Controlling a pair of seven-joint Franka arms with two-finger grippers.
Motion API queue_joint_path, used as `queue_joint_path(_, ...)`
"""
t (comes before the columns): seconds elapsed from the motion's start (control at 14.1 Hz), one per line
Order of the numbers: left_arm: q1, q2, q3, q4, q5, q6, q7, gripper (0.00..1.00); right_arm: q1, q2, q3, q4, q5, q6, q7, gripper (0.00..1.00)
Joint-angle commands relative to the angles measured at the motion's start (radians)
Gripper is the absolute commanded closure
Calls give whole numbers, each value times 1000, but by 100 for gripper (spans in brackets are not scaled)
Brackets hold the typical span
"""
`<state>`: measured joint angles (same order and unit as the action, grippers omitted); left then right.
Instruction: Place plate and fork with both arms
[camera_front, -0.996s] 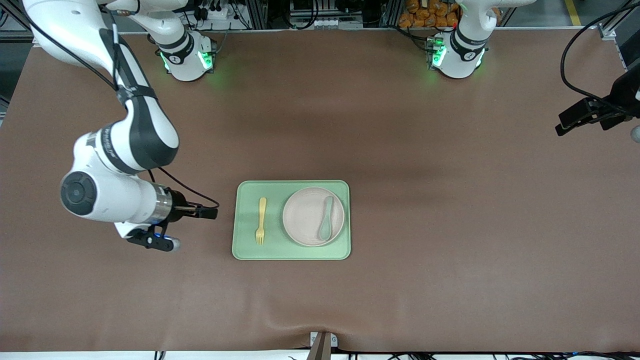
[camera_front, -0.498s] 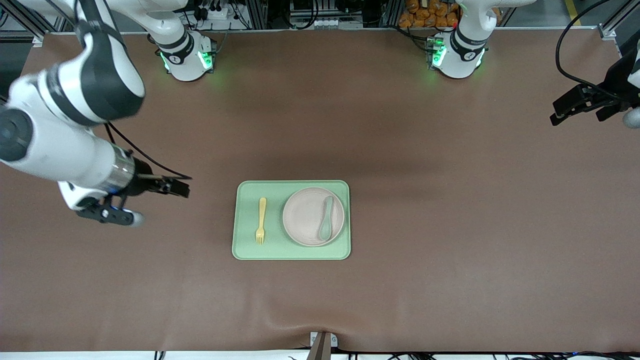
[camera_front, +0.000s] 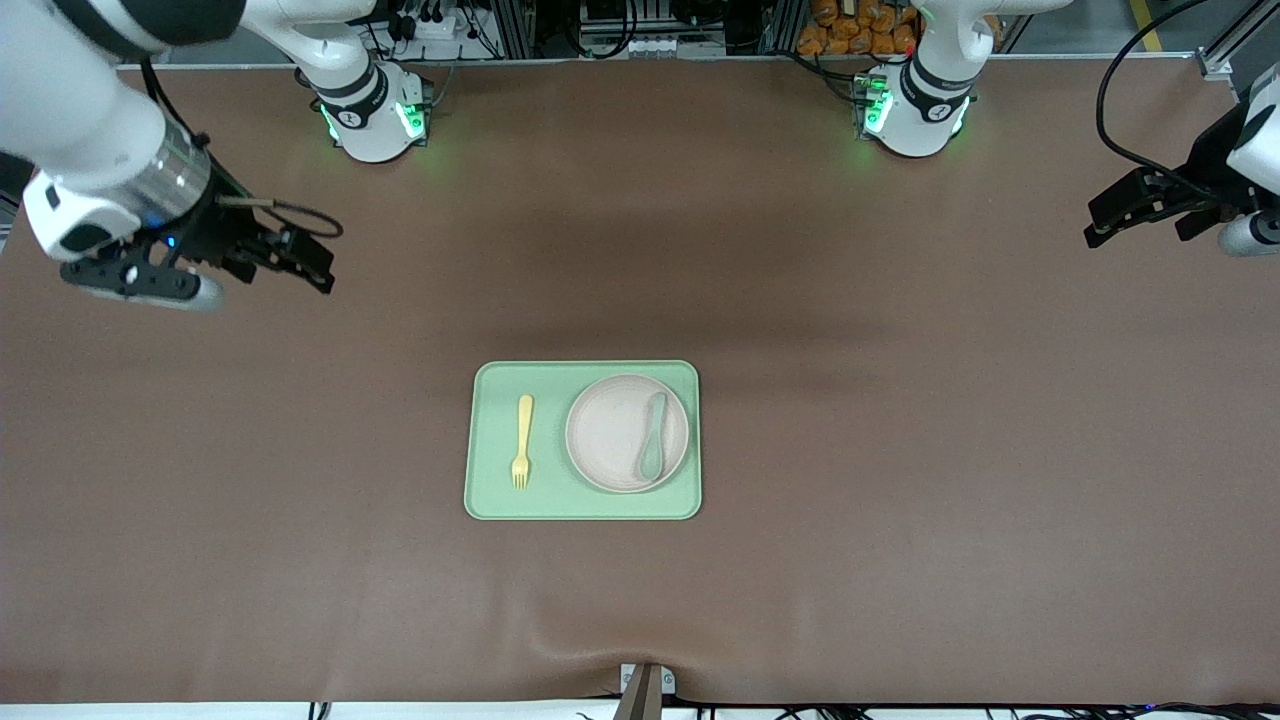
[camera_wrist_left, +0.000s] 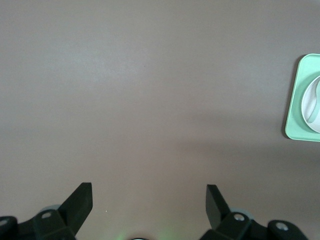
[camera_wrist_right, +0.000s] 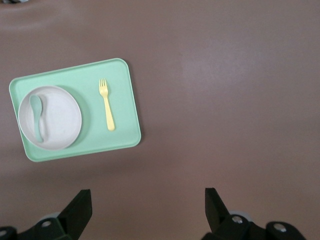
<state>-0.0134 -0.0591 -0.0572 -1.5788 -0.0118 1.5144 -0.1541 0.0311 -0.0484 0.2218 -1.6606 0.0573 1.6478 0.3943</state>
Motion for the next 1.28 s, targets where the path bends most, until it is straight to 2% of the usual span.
queue_joint_path(0.0,7,-36,-6,-32,13,9,18,0,-28,-90,-19,-82,-4,33,-119,0)
queue_joint_path(0.21,7,-44,-6,-32,13,4,18,0,-36,10,-42,63,-4,27,-123,0)
queue_joint_path(0.36,7,-44,-6,-32,13,4,19,0,-43,53,-71,119,1,14,-126,0)
queue_joint_path(1.0,6,-36,-4,-9,13,0,31,0,-42,33,-71,93,-13,-54,-132,0)
queue_joint_path(1.21,7,-35,-1,-4,15,0,31,0,-43,19,-73,74,-54,-49,-138,0)
